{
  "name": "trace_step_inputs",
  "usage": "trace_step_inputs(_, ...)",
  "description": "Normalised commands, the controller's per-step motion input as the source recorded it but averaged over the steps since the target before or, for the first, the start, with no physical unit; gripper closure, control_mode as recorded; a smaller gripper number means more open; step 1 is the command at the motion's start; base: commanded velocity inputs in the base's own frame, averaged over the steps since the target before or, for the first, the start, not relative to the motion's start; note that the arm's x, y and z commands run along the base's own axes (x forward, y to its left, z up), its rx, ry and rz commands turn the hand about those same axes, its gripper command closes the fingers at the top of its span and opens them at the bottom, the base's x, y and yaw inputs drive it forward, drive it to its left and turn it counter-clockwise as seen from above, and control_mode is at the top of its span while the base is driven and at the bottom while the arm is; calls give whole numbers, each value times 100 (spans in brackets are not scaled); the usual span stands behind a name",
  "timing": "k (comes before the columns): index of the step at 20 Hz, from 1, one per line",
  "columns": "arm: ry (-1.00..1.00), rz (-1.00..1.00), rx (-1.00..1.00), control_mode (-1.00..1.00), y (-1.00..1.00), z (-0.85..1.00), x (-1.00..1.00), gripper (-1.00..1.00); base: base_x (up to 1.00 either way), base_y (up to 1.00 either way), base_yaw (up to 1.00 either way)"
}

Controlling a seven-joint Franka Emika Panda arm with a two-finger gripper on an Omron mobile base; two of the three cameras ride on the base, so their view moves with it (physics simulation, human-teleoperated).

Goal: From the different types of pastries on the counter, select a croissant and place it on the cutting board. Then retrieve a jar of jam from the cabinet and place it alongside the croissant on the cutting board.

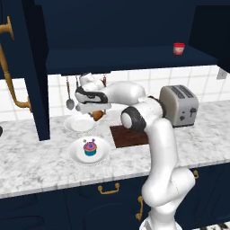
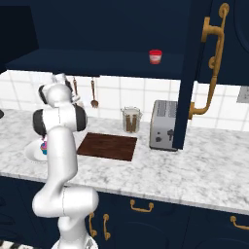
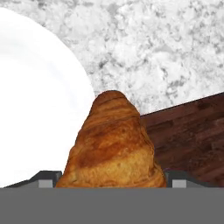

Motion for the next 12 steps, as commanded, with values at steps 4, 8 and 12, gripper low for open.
trace_step_inputs(4, 4, 5, -6, -100, -94, -47, -100, 100, 0, 0, 0)
trace_step_inputs(8, -15, 0, 8, -100, -100, -6, -100, 100, 0, 0, 0)
trace_step_inputs(12, -25, 0, 30, -100, -100, 19, -100, 100, 0, 0, 0)
